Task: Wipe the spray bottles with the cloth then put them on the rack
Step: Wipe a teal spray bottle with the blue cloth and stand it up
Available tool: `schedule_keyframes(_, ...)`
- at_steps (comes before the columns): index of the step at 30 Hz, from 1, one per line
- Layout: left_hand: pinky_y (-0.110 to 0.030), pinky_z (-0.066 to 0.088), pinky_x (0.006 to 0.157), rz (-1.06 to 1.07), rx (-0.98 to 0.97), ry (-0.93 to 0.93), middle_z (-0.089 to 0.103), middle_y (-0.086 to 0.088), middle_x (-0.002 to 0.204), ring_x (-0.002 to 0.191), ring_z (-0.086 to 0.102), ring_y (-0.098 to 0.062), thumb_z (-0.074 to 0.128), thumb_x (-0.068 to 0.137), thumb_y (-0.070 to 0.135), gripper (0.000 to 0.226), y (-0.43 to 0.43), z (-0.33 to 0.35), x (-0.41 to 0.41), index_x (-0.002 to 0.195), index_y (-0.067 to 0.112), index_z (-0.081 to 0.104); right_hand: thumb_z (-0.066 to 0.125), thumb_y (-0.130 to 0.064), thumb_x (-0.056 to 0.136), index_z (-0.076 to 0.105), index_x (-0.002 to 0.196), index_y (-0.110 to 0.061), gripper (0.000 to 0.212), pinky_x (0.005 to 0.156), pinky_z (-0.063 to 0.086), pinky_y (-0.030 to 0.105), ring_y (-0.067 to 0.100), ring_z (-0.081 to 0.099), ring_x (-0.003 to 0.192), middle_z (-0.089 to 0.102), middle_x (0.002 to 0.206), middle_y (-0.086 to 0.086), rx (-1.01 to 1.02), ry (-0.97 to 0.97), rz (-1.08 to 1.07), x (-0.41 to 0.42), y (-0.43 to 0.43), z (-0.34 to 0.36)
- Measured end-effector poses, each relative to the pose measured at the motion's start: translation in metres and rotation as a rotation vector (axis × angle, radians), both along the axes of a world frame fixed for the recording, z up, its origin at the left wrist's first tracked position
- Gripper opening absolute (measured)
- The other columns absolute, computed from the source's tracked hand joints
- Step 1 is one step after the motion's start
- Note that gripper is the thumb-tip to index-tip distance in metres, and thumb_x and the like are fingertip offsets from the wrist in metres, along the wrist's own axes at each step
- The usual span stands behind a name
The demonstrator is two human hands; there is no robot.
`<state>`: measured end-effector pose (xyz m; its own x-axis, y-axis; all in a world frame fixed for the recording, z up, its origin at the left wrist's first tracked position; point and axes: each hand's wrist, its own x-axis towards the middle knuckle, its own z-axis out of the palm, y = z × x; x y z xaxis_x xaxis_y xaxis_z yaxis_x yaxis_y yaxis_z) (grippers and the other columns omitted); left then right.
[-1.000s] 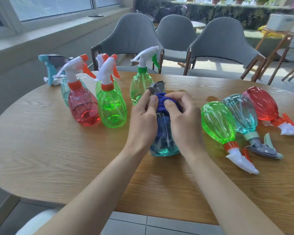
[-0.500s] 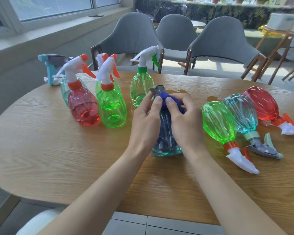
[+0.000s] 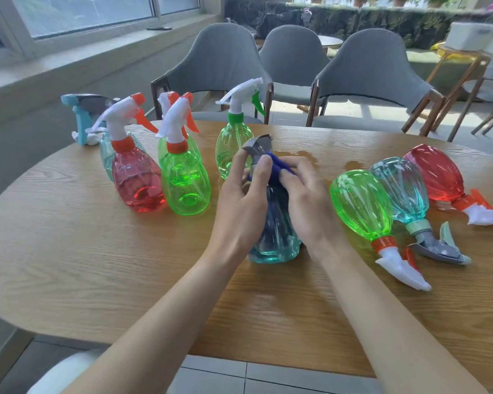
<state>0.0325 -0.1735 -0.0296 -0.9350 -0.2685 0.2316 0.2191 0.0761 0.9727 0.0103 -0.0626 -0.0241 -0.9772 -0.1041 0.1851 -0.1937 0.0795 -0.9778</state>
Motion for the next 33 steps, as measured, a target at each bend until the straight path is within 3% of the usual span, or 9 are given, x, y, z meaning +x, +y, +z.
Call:
schedule_keyframes(4,-0.044,0.059,0.091,0.04,0.005,0.012,0.077,-0.001,0.115,0.109,0.073,-0.023,0.049,0.114,0.04,0.033,0.006,-0.002,0.0,0.144,0.038,0.062,0.046,-0.022,0.113,0.059,0.112,-0.02,0.013,0.064,0.056,0.029,0.01,0.071,0.076,0.074,0.096,0.005,-0.1,-0.103,-0.017,-0.001,0.003,0.006)
schedule_keyframes(6,-0.038,0.057,0.09,0.083,-0.03,0.024,0.073,0.0,0.109,0.097,0.071,-0.013,0.05,0.114,0.038,0.038,0.004,-0.003,-0.003,0.149,0.03,0.061,0.046,-0.021,0.112,0.06,0.109,-0.019,0.015,0.062,0.053,0.023,0.006,0.067,0.074,0.072,0.096,0.004,-0.066,-0.05,-0.052,0.001,0.002,0.005)
schedule_keyframes(8,-0.028,0.053,0.095,0.134,-0.036,0.021,0.07,0.011,0.112,0.102,0.067,0.002,0.054,0.113,0.033,0.038,0.002,-0.004,-0.006,0.15,0.026,0.062,0.049,-0.021,0.112,0.063,0.108,-0.02,0.015,0.065,0.054,0.021,0.005,0.067,0.078,0.072,0.096,0.0,-0.027,0.027,-0.099,0.002,-0.001,0.002)
schedule_keyframes(11,-0.042,0.057,0.104,0.186,0.004,0.009,0.073,0.002,0.126,0.116,0.07,-0.012,0.06,0.11,0.033,0.037,-0.001,-0.007,-0.008,0.146,0.025,0.065,0.056,-0.027,0.11,0.069,0.107,-0.028,0.014,0.083,0.061,0.038,0.014,0.071,0.095,0.072,0.107,0.001,0.015,0.119,-0.162,0.002,-0.005,-0.007)
schedule_keyframes(15,-0.037,0.054,0.082,0.23,-0.045,0.033,0.07,-0.013,0.103,0.08,0.062,-0.013,0.062,0.108,0.039,0.031,-0.002,-0.013,-0.012,0.138,0.035,0.071,0.057,-0.024,0.11,0.073,0.113,-0.025,0.016,0.089,0.061,0.041,0.016,0.07,0.103,0.073,0.111,0.0,-0.004,0.145,-0.212,0.002,-0.01,-0.01)
schedule_keyframes(20,-0.02,0.048,0.096,0.153,-0.094,-0.038,0.065,0.03,0.106,0.098,0.061,0.016,0.049,0.113,0.041,0.038,-0.001,-0.01,-0.007,0.15,0.041,0.057,0.058,-0.023,0.11,0.075,0.117,-0.023,0.018,0.09,0.06,0.034,0.01,0.07,0.101,0.074,0.111,-0.004,-0.003,0.141,-0.249,-0.001,-0.01,-0.011)
schedule_keyframes(25,-0.008,0.048,0.073,0.089,-0.063,-0.018,0.058,0.042,0.066,0.069,0.056,0.016,0.052,0.114,0.028,0.04,0.0,-0.007,-0.006,0.153,0.028,0.057,0.058,-0.021,0.11,0.076,0.118,-0.02,0.019,0.082,0.055,0.018,0.008,0.071,0.1,0.075,0.111,-0.004,-0.019,0.15,-0.259,-0.001,-0.01,-0.011)
schedule_keyframes(29,-0.005,0.048,0.091,0.125,-0.046,0.042,0.06,0.045,0.099,0.094,0.058,0.029,0.058,0.112,0.024,0.041,0.0,-0.008,-0.008,0.151,0.015,0.06,0.056,-0.021,0.11,0.075,0.119,-0.02,0.021,0.085,0.057,0.022,0.009,0.07,0.101,0.075,0.111,-0.004,-0.004,0.171,-0.273,0.0,-0.012,-0.012)
schedule_keyframes(33,-0.018,0.055,0.1,0.175,-0.031,0.092,0.067,0.031,0.112,0.109,0.065,0.017,0.065,0.109,0.024,0.037,0.002,-0.007,-0.004,0.144,0.017,0.067,0.053,-0.022,0.111,0.074,0.122,-0.021,0.023,0.09,0.058,0.028,0.009,0.07,0.104,0.074,0.113,-0.005,0.017,0.186,-0.288,0.001,-0.013,-0.013)
